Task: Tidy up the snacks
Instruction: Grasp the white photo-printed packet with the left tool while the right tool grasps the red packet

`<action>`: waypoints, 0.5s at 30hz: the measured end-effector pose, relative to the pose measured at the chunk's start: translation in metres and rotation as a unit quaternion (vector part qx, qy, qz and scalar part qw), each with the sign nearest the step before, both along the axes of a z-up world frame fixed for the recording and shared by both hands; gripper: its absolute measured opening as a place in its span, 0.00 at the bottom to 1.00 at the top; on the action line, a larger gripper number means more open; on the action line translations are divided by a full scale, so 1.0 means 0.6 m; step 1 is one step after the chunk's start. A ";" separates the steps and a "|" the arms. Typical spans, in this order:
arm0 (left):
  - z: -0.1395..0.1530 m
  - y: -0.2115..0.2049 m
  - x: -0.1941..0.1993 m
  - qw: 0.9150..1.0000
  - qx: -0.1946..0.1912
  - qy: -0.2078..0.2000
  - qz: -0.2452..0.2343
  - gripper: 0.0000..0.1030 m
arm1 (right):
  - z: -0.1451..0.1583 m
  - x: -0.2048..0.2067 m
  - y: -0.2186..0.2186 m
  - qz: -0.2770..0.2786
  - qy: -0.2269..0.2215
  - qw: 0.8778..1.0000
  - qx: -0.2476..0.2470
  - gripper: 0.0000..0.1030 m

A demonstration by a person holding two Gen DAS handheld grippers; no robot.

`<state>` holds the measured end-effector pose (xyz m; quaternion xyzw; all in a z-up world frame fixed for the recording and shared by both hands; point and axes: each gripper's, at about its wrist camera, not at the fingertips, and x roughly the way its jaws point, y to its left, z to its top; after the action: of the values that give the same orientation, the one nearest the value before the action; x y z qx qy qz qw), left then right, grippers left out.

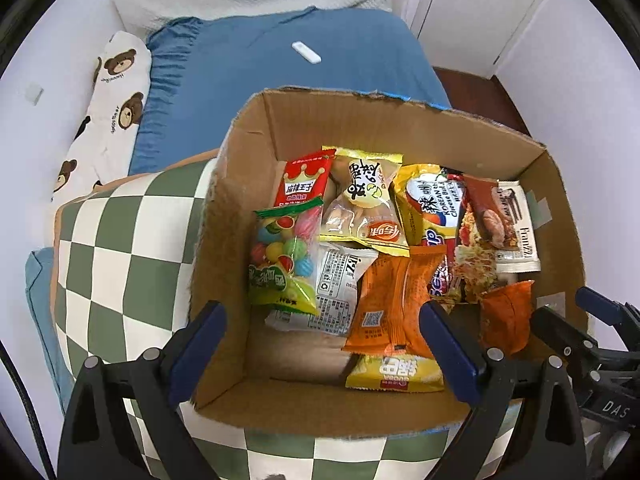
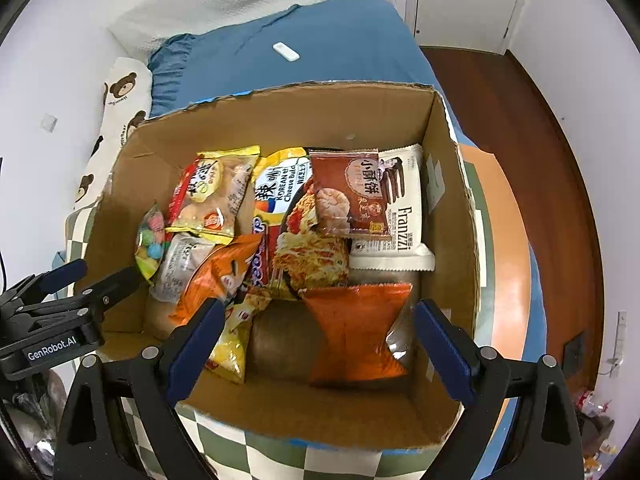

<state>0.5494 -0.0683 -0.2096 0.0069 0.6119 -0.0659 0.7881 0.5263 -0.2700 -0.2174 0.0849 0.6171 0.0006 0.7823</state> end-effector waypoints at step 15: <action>0.124 0.004 -0.130 0.992 -0.007 -0.125 -0.013 0.96 | 0.108 -0.116 0.011 -0.002 -0.104 0.994 -0.021 0.94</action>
<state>0.4717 -0.0662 -0.1353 0.0179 0.5080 -0.0794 0.8575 0.4567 -0.2634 -0.1527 0.0688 0.5324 -0.0052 0.8437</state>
